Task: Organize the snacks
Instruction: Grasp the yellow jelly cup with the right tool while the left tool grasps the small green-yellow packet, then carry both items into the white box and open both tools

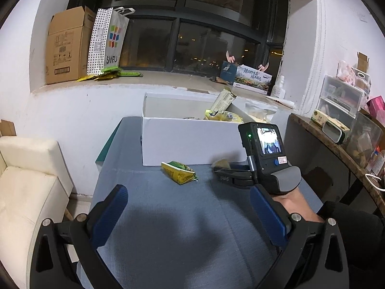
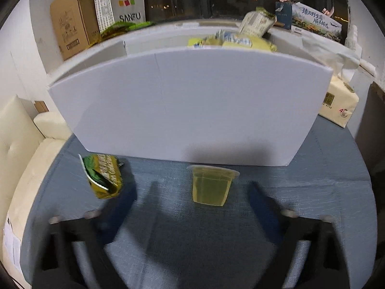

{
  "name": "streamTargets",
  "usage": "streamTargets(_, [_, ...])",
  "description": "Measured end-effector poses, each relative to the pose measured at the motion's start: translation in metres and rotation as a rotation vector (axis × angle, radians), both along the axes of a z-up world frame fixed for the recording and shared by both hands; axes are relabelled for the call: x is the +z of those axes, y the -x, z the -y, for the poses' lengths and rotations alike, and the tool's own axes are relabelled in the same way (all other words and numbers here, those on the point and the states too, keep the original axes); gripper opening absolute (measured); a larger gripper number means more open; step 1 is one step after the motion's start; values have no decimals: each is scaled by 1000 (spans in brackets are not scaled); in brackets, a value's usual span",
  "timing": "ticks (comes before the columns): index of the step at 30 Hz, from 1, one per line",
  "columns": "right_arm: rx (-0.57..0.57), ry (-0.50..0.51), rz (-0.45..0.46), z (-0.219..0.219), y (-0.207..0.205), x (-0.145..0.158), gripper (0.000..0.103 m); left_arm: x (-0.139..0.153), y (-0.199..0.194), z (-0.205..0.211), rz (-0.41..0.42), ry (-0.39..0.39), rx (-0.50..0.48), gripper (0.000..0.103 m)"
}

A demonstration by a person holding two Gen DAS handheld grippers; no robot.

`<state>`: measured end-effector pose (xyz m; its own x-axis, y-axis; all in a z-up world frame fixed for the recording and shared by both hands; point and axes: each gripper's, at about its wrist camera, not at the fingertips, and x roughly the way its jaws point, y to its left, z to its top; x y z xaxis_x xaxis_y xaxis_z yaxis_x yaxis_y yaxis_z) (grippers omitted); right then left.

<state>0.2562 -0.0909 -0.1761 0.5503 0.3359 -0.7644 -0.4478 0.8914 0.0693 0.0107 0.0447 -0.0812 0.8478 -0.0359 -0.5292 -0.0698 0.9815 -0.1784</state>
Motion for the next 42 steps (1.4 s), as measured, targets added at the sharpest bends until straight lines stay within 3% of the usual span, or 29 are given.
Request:
streamTargets(1, [-10,35,-6,0,-2,-3,31,-1,0,0,-1,-2,-1,103])
streamTargets(5, [12,-12,-40,10,-3,-4,33,-7,-5,1,-20,2,3,103])
streamTargets(10, [40,-79,-20,26,12,12,33,-19,-21,1,-56,28,-33,103])
streamTargets(17, [118,-162,118,61,59,67,33,-51,-85,-6,-163,89,-28,103])
streamTargets(22, [135,-230,195,101,85,101,33,-73,-135,-10,-234,80,-6,103])
streamTargets(31, [117,-292,247,140,110,123,33,-99,-184,-15,-322,94,16,102])
streamTargets(32, [118,-295,246,142,112,124,33,-102,-186,-14,-327,94,9,99])
streamTargets(34, [124,-310,236,145,115,123,33,-106,-188,-14,-346,93,13,61])
streamTargets(38, [125,-311,223,146,115,121,33,-95,-171,-13,-284,94,-11,60])
streamTargets(42, [133,-316,206,143,113,117,33,-67,-135,-11,-172,89,-59,60])
